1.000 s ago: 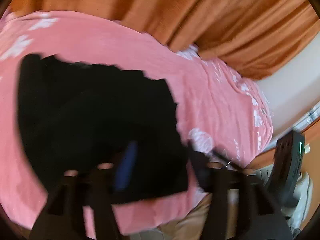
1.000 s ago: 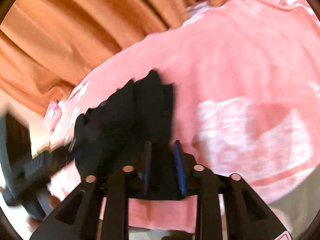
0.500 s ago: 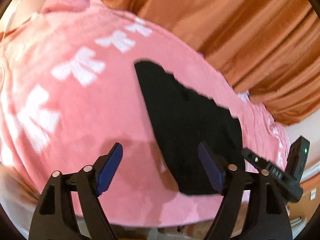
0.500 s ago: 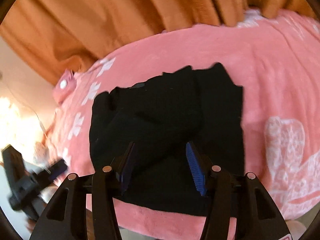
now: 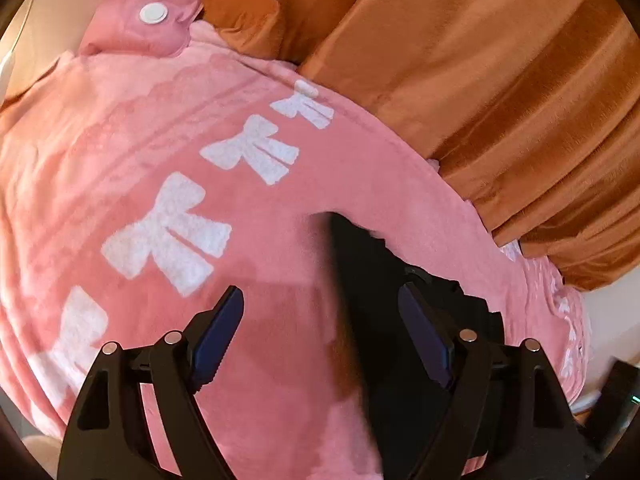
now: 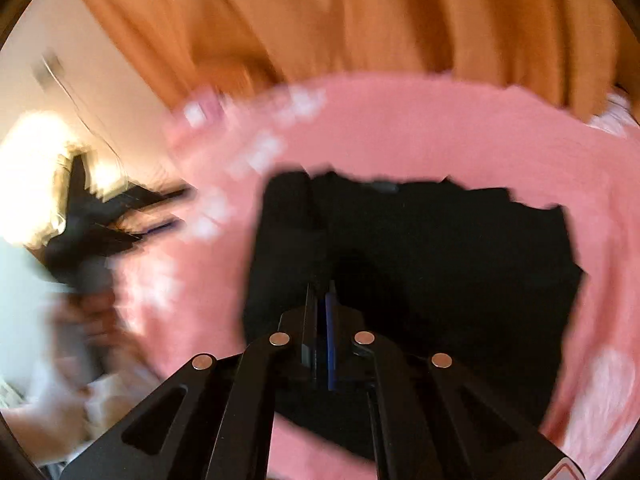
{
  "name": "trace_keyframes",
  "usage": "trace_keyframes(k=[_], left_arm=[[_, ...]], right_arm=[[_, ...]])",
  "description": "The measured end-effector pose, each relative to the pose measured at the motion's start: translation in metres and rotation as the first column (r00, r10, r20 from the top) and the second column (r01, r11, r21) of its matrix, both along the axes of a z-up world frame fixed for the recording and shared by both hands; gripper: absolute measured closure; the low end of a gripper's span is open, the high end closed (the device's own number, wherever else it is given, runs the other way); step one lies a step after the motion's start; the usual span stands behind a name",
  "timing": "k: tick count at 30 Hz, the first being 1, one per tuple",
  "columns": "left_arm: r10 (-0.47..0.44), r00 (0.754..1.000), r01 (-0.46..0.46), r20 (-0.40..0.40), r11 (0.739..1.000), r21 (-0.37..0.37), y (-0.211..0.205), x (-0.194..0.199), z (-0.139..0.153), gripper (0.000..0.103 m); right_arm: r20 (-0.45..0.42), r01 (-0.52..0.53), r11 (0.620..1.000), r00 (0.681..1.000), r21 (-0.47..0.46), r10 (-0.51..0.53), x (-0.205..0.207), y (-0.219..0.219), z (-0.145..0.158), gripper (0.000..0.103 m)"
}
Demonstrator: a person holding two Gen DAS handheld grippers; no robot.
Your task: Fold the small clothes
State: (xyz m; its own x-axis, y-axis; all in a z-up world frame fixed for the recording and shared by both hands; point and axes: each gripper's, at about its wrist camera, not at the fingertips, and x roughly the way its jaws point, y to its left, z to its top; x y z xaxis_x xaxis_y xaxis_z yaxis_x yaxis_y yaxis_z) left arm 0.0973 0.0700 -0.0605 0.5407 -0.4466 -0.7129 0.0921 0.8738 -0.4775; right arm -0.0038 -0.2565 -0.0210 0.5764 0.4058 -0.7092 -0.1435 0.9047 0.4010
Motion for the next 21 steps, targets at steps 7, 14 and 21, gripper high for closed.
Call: trace_keyframes(k=[7,14,21], left_arm=[[-0.094,0.994,0.092,-0.063,0.995,-0.035,-0.054,0.011,-0.021,0.025],[-0.217,0.973,0.214,-0.075,0.975,-0.054,-0.100,-0.017,-0.020,0.023],[-0.344,0.925,0.343,-0.160,0.939,-0.038,-0.101,-0.097,-0.055,0.022]], right_arm=[[-0.214,0.259,0.965,0.942,-0.031,-0.260,-0.096,-0.064,-0.054,0.098],[-0.177,0.354,0.935,0.920,-0.013,-0.351,-0.092,-0.079,-0.050,0.050],[-0.203,0.297,0.955,0.937,0.027,-0.286,-0.039,-0.092,-0.063,0.042]])
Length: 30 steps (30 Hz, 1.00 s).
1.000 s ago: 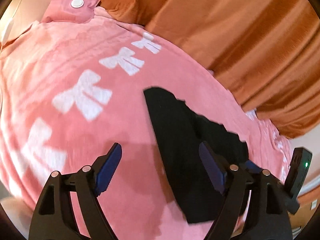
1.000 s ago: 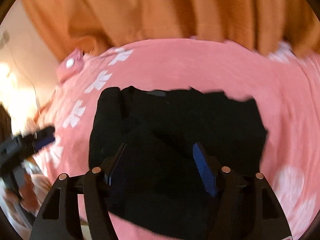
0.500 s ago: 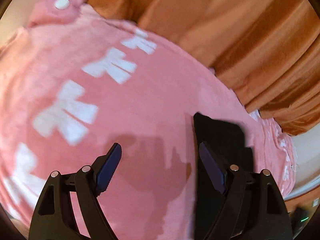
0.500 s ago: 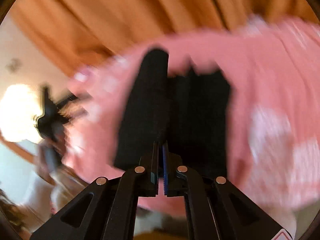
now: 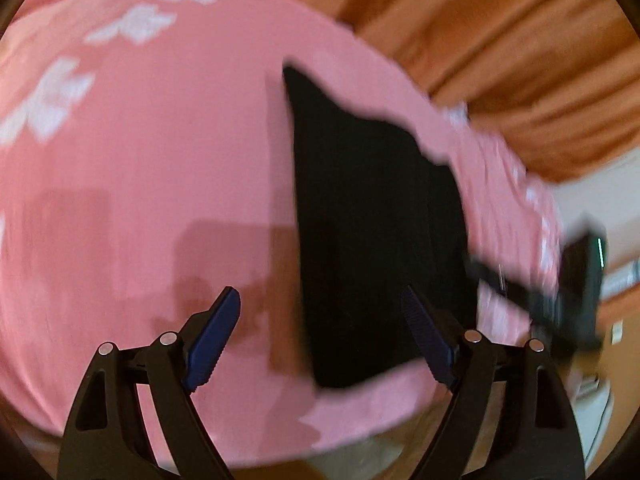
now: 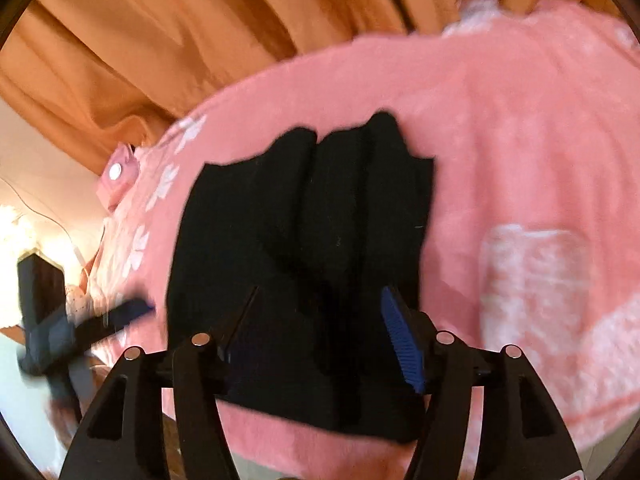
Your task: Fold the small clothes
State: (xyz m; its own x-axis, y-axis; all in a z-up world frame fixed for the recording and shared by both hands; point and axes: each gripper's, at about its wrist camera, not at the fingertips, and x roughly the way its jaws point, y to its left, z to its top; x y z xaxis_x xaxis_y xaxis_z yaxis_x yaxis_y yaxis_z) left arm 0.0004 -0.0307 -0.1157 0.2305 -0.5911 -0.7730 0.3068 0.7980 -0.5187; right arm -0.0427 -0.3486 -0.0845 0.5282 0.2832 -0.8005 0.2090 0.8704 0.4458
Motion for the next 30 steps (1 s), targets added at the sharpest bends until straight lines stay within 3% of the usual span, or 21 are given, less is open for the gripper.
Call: trace_keyframes(k=[4,7,9,10,12,14,15,17,18,21,22,23,25,26,28,30], left_arm=[[-0.066,0.998,0.064,0.013,0.993,0.097,-0.007,-0.031,-0.023,0.022],[-0.087,0.991,0.066,0.104,0.980,0.186,-0.019,-0.030,-0.020,0.023],[-0.102,0.989,0.074,0.108,0.969,0.238,-0.027,-0.023,-0.021,0.034],[-0.110,0.988,0.081,0.109,0.967,0.243,-0.029,-0.023,-0.019,0.037],[-0.143,0.984,0.115,0.103,0.963,0.244,-0.034,-0.021,-0.017,0.065],[-0.160,0.984,0.138,0.081,0.963,0.231,-0.036,-0.022,-0.015,0.080],[-0.163,0.983,0.140,0.084,0.963,0.230,-0.037,-0.025,-0.013,0.082],[-0.170,0.983,0.149,0.076,0.963,0.224,-0.039,-0.029,-0.014,0.082],[-0.170,0.984,0.152,0.058,0.962,0.225,-0.041,-0.030,-0.020,0.082],[-0.170,0.982,0.145,0.089,0.961,0.238,-0.045,-0.032,-0.021,0.081],[-0.170,0.983,0.148,0.074,0.959,0.242,-0.045,-0.031,-0.018,0.081],[-0.168,0.984,0.150,0.058,0.960,0.235,-0.043,-0.030,-0.016,0.081],[-0.154,0.987,0.144,0.034,0.969,0.202,-0.032,-0.030,-0.004,0.080],[-0.145,0.989,0.135,0.040,0.974,0.183,-0.025,-0.032,0.004,0.075],[-0.113,0.990,0.101,0.081,0.985,0.140,-0.012,-0.035,0.025,0.047],[-0.060,0.989,0.048,0.133,0.995,0.090,-0.009,-0.032,0.047,0.041]], right_arm=[[-0.022,-0.012,0.991,1.000,0.134,0.015,0.021,0.005,-0.020,0.041],[-0.009,-0.020,0.991,1.000,0.131,0.022,0.026,0.016,-0.016,0.041],[0.006,-0.031,0.990,1.000,0.136,0.031,0.027,0.024,-0.010,0.041],[0.018,-0.044,0.991,0.999,0.129,0.042,0.028,0.029,-0.006,0.045],[0.028,-0.091,0.991,0.996,0.096,0.088,0.033,0.040,-0.003,0.094],[0.036,-0.090,0.994,0.996,0.066,0.088,0.035,0.043,0.007,0.096],[0.078,-0.075,0.994,0.995,0.081,0.068,0.031,0.039,0.017,0.097],[0.171,-0.031,0.997,0.985,0.075,0.018,0.011,0.025,0.046,0.098],[0.175,-0.010,0.998,0.985,0.062,-0.001,0.006,0.020,0.047,0.098],[-0.055,0.032,0.999,0.998,0.014,-0.032,0.010,0.002,-0.019,0.098],[-0.084,0.038,0.998,0.996,0.046,-0.034,0.009,-0.001,-0.035,0.099],[-0.055,0.065,0.993,0.997,0.101,-0.060,0.004,-0.007,-0.039,0.099],[-0.042,0.106,0.986,0.994,0.128,-0.101,-0.004,-0.014,-0.025,0.089],[-0.024,0.119,0.988,0.993,0.096,-0.117,-0.008,-0.016,-0.016,0.084],[0.020,0.136,0.991,0.991,-0.008,-0.136,-0.015,-0.017,0.006,0.078],[0.075,0.129,0.991,0.989,-0.044,-0.125,-0.014,-0.016,0.028,0.063]])
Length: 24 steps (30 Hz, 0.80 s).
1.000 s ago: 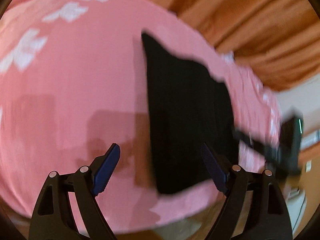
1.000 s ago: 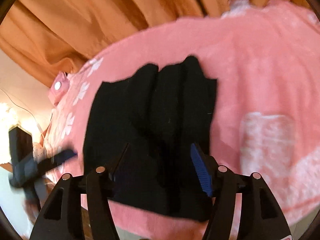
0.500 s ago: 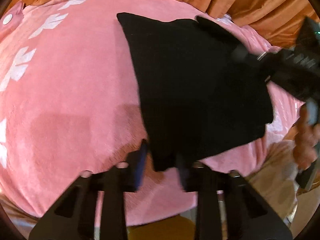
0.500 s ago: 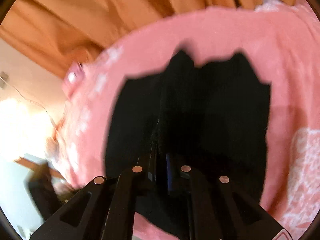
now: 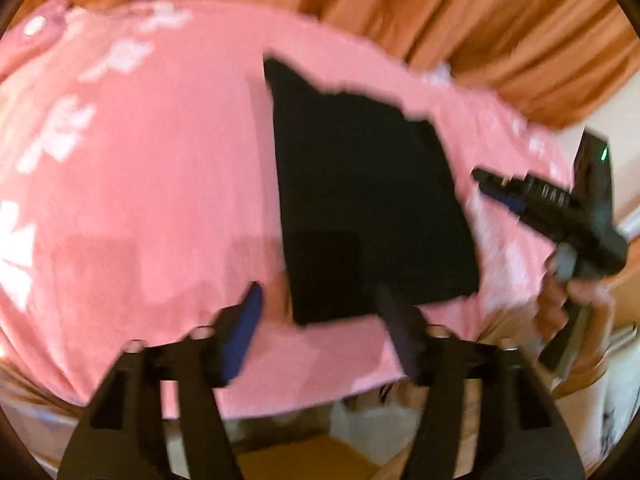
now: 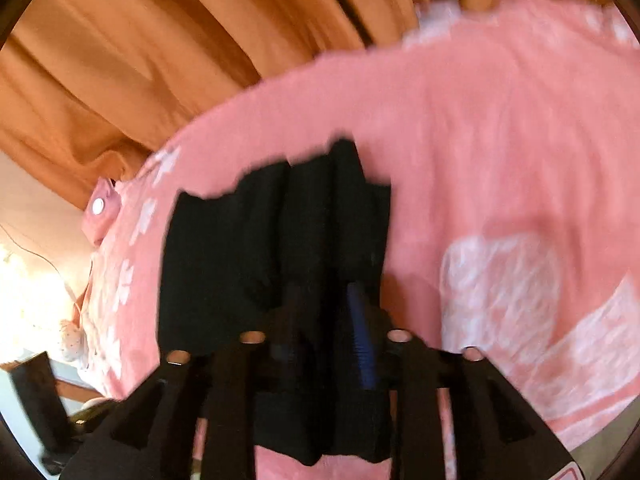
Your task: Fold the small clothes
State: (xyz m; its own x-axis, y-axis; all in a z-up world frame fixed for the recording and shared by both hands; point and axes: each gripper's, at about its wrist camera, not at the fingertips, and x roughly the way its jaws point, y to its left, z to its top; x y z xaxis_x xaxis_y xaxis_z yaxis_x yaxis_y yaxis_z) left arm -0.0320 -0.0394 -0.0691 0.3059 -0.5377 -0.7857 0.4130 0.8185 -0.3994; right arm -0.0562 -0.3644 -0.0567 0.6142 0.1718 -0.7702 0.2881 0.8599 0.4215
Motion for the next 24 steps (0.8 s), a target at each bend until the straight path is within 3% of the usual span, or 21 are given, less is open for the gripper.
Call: trace_keyframes(k=[1,3,4,6,7,8,9,11,12,14,17,18,19,20,23,24], left_arm=[[0.007,1.000,-0.007,0.007,1.000,-0.022,-0.001,0.005,0.005,0.040],[0.024,1.000,-0.024,0.005,0.999,-0.041,-0.008,0.016,0.008,0.036],[0.038,0.999,-0.039,-0.003,0.999,-0.024,-0.015,0.024,0.003,0.036],[0.044,0.999,-0.044,-0.026,0.999,0.016,-0.027,0.034,-0.010,0.036],[0.053,0.997,-0.050,-0.052,0.997,0.050,-0.032,0.038,-0.022,0.036],[0.062,0.996,-0.057,-0.068,0.996,0.063,-0.033,0.041,-0.028,0.037],[0.068,0.995,-0.063,-0.077,0.996,0.069,-0.029,0.039,-0.035,0.037],[0.084,0.992,-0.077,-0.092,0.994,0.071,-0.025,0.038,-0.042,0.037],[0.086,0.992,-0.079,-0.095,0.994,0.069,-0.025,0.037,-0.044,0.035],[0.074,0.992,-0.068,-0.105,0.996,0.055,-0.023,0.035,-0.047,0.034],[0.065,0.994,-0.057,-0.085,0.994,0.093,-0.032,0.034,-0.054,0.032],[0.061,0.995,-0.053,-0.075,0.993,0.108,-0.033,0.032,-0.052,0.032],[0.058,0.996,-0.050,-0.072,0.992,0.115,-0.033,0.030,-0.051,0.032],[0.060,0.995,-0.051,-0.075,0.992,0.116,-0.035,0.032,-0.053,0.032],[0.060,0.994,-0.049,-0.096,0.992,0.114,-0.029,0.031,-0.052,0.032],[0.056,0.993,-0.045,-0.103,0.993,0.114,-0.028,0.031,-0.052,0.033]], right_arm=[[0.016,-0.021,1.000,1.000,0.011,0.021,0.005,0.002,0.003,0.057],[0.029,-0.068,0.997,0.997,0.039,0.067,0.018,0.010,0.004,0.056],[0.022,-0.109,0.992,0.994,0.063,0.108,0.032,0.014,-0.003,0.049],[-0.030,-0.149,0.983,0.988,0.109,0.153,0.061,0.024,-0.024,0.046],[-0.067,-0.151,0.983,0.985,0.107,0.158,0.070,0.025,-0.035,0.051],[-0.101,-0.166,0.982,0.979,0.093,0.175,0.082,0.029,-0.046,0.078],[-0.093,-0.175,0.981,0.979,0.079,0.182,0.089,0.031,-0.047,0.095],[-0.019,-0.162,0.981,0.986,0.102,0.165,0.090,0.024,-0.027,0.099],[0.043,-0.154,0.983,0.988,0.097,0.150,0.083,0.018,-0.010,0.099],[0.086,-0.120,0.991,0.990,0.058,0.114,0.077,0.014,0.002,0.099],[-0.103,-0.123,0.991,0.986,0.046,0.127,0.089,0.003,-0.059,0.102],[-0.049,-0.110,0.992,0.992,0.056,0.112,0.083,-0.001,-0.059,0.101],[-0.057,-0.093,0.993,0.994,0.075,0.098,0.077,-0.006,-0.052,0.098],[-0.060,-0.064,0.995,0.996,0.080,0.069,0.069,-0.008,-0.042,0.087],[-0.012,-0.062,0.997,0.998,0.046,0.063,0.032,-0.005,-0.014,0.070],[-0.010,-0.060,0.997,0.998,0.056,0.061,0.018,-0.003,-0.013,0.057]])
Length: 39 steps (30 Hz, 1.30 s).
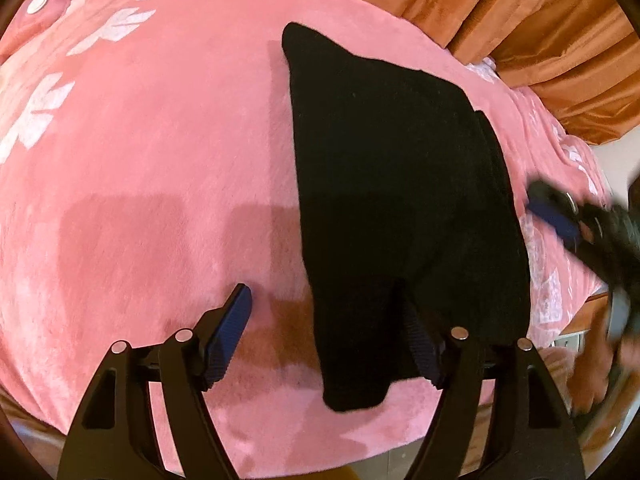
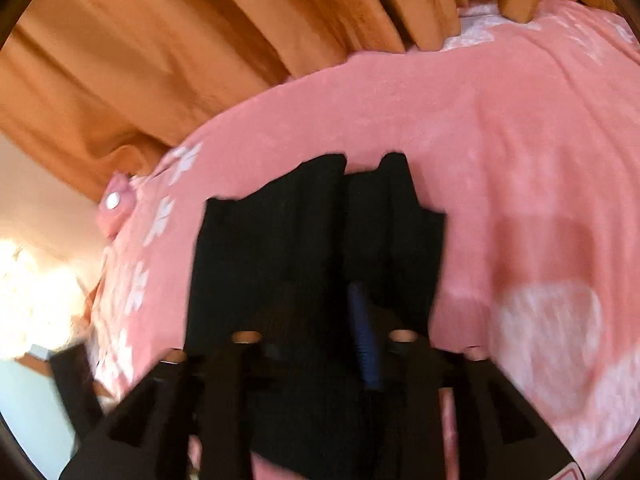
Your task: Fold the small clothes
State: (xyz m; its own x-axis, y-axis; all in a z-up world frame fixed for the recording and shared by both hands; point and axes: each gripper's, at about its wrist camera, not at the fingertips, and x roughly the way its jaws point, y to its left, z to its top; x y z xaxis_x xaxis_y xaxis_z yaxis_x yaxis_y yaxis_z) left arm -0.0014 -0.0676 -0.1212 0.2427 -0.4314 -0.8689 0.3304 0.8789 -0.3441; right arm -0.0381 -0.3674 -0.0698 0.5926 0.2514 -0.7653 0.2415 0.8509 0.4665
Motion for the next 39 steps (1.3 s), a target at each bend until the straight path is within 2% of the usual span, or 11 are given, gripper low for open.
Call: trace_keyframes(k=[3,6,7,8,10,14,19,24,33,37,39], left_arm=[[-0.015,1.000,0.015,-0.002,1.000,0.013,0.000,-0.007,-0.001,0.033],[-0.002,1.000,0.002,-0.004,1.000,0.015,0.005,-0.013,-0.002,0.033],[0.001,1.000,-0.001,-0.002,1.000,0.023,0.006,-0.015,-0.002,0.032],[0.006,1.000,-0.006,-0.003,1.000,0.028,0.006,-0.016,-0.001,0.032],[0.006,1.000,-0.006,-0.001,0.999,0.041,0.004,-0.016,-0.001,0.032],[-0.014,1.000,0.012,0.024,0.997,0.077,-0.002,-0.020,-0.002,0.032],[-0.031,0.998,0.023,0.063,0.991,0.129,-0.012,-0.025,-0.004,0.031],[-0.018,0.998,0.010,0.061,0.991,0.137,-0.011,-0.029,-0.003,0.031],[0.040,0.998,-0.040,0.046,0.999,-0.019,0.015,-0.026,0.031,0.032],[0.073,0.993,-0.069,0.090,0.997,-0.045,0.009,-0.007,0.052,0.032],[0.074,0.990,-0.069,0.123,0.997,-0.039,0.001,-0.002,0.057,0.031]], right_arm=[[-0.078,-0.019,0.996,0.997,0.082,0.026,-0.034,0.016,-0.024,0.055],[-0.118,-0.057,0.997,0.991,0.051,0.063,-0.050,0.041,-0.045,0.058],[-0.123,-0.062,0.997,0.990,0.051,0.068,-0.050,0.045,-0.050,0.070],[-0.117,-0.072,0.996,0.990,0.052,0.077,-0.049,0.048,-0.050,0.097],[-0.087,-0.086,0.995,0.992,0.054,0.091,-0.051,0.049,-0.037,0.096],[-0.043,-0.080,0.994,0.996,-0.068,0.077,-0.065,0.050,0.001,0.096],[-0.263,-0.083,0.987,0.964,-0.138,0.044,-0.055,0.047,-0.047,0.096],[-0.289,-0.133,0.944,0.956,-0.301,0.043,-0.046,0.072,-0.038,0.093],[-0.126,-0.029,0.988,0.992,-0.153,0.010,-0.074,0.040,0.009,0.081],[-0.026,0.011,0.993,1.000,-0.119,-0.014,-0.034,0.022,0.023,0.056],[-0.028,0.008,0.993,1.000,-0.121,-0.011,-0.009,0.023,0.020,0.056]])
